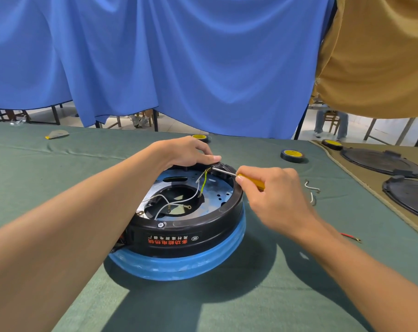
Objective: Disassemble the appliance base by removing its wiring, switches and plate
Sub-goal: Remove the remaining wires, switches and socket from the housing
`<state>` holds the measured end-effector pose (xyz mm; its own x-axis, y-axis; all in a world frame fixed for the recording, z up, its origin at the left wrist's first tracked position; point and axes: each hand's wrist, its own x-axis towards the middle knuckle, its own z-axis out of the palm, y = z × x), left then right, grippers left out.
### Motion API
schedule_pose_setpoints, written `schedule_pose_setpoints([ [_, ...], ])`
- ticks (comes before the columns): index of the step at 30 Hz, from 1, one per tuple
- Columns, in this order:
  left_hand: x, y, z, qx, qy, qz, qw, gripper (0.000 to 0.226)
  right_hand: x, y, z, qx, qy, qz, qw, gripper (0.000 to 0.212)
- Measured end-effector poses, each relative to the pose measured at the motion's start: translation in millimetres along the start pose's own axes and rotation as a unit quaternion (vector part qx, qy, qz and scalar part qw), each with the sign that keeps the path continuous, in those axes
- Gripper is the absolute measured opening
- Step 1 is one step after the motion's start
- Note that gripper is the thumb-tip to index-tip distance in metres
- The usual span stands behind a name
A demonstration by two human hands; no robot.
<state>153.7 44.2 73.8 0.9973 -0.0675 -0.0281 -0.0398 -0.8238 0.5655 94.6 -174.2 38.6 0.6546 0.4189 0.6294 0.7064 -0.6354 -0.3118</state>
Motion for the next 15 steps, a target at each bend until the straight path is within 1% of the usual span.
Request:
schedule_pose_setpoints([
  [4,0,1,0,0.001,0.001,-0.001,1.000,0.036,5,2,-3,0.021,-0.027,0.010,0.999,0.028],
  [6,1,1,0,-0.001,0.001,-0.001,1.000,0.035,10,5,-4,0.042,-0.042,0.030,0.998,0.028],
  [9,1,0,0,0.000,0.003,0.000,1.000,0.034,11,10,-3,0.097,-0.044,0.080,0.991,0.021],
  [11,1,0,0,0.000,0.003,0.000,1.000,0.034,9,10,-3,0.167,-0.040,0.132,0.976,0.010],
  [12,1,0,1,0.000,0.003,-0.001,1.000,0.033,9,10,-3,0.180,-0.040,0.146,0.972,0.010],
  [13,1,0,1,-0.001,0.004,-0.001,1.000,0.034,9,10,-3,0.163,-0.039,0.134,0.977,0.012],
  [15,1,0,1,0.000,0.006,0.001,1.000,0.036,8,8,-3,0.075,-0.031,0.079,0.994,0.023],
])
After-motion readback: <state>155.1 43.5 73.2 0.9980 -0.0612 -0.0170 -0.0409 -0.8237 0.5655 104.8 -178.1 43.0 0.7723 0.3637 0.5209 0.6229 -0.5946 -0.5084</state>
